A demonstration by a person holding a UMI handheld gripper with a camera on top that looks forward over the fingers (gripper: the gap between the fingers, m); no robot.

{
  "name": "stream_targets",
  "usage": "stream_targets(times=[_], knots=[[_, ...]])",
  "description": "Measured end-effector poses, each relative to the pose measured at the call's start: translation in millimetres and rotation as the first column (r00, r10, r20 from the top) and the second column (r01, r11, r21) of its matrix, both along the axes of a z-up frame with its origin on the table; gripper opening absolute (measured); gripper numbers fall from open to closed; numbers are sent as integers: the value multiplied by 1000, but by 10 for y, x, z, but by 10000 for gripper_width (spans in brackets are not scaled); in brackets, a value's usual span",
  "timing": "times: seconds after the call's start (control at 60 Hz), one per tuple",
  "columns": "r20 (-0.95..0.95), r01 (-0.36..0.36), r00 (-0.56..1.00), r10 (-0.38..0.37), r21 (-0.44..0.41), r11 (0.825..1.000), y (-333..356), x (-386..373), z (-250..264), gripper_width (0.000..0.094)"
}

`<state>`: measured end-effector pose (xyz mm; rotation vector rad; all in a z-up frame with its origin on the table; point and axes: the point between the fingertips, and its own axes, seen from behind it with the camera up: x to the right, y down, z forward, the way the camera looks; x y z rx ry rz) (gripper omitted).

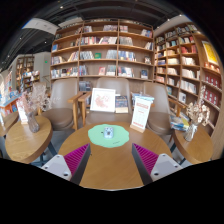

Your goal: Arrange mouse

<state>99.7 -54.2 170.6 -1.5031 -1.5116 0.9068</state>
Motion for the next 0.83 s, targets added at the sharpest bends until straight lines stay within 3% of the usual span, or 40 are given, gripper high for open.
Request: stream_targets(times=[0.333,0.483,0.833], knots=[[20,3,1000,-3,7,1000,131,1307,32,855],[37,10,999,-9,-8,1000,129,1549,-39,851],[-8,15,1000,-14,71,997,184,1731,15,857]])
